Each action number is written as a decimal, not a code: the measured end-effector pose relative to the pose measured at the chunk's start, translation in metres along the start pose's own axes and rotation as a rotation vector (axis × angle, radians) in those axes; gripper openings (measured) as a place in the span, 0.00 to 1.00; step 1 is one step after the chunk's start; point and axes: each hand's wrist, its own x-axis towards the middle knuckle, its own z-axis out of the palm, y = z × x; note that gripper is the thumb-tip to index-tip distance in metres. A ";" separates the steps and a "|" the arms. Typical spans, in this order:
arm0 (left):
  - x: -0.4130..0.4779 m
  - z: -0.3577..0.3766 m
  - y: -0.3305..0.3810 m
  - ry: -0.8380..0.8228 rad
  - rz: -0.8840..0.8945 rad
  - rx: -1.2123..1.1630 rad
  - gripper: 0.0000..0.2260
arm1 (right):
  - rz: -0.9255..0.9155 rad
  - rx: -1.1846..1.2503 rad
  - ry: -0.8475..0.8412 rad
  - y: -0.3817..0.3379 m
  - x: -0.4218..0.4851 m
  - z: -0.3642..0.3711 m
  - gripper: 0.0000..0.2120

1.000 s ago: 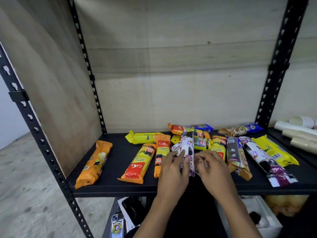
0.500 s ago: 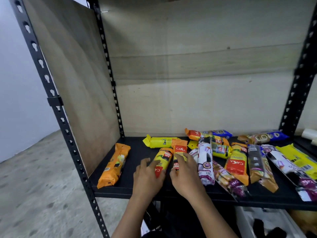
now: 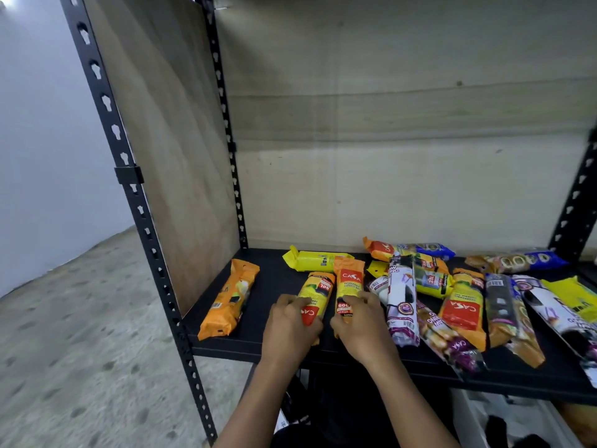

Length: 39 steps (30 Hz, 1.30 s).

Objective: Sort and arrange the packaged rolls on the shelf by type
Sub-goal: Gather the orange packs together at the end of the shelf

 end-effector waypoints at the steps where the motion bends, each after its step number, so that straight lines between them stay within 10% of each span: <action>1: -0.002 -0.001 -0.001 0.023 0.000 0.024 0.21 | -0.008 0.022 0.003 -0.001 -0.002 0.000 0.22; 39: 0.010 -0.020 -0.045 0.356 0.134 0.206 0.13 | -0.199 0.164 -0.101 -0.042 -0.001 0.021 0.17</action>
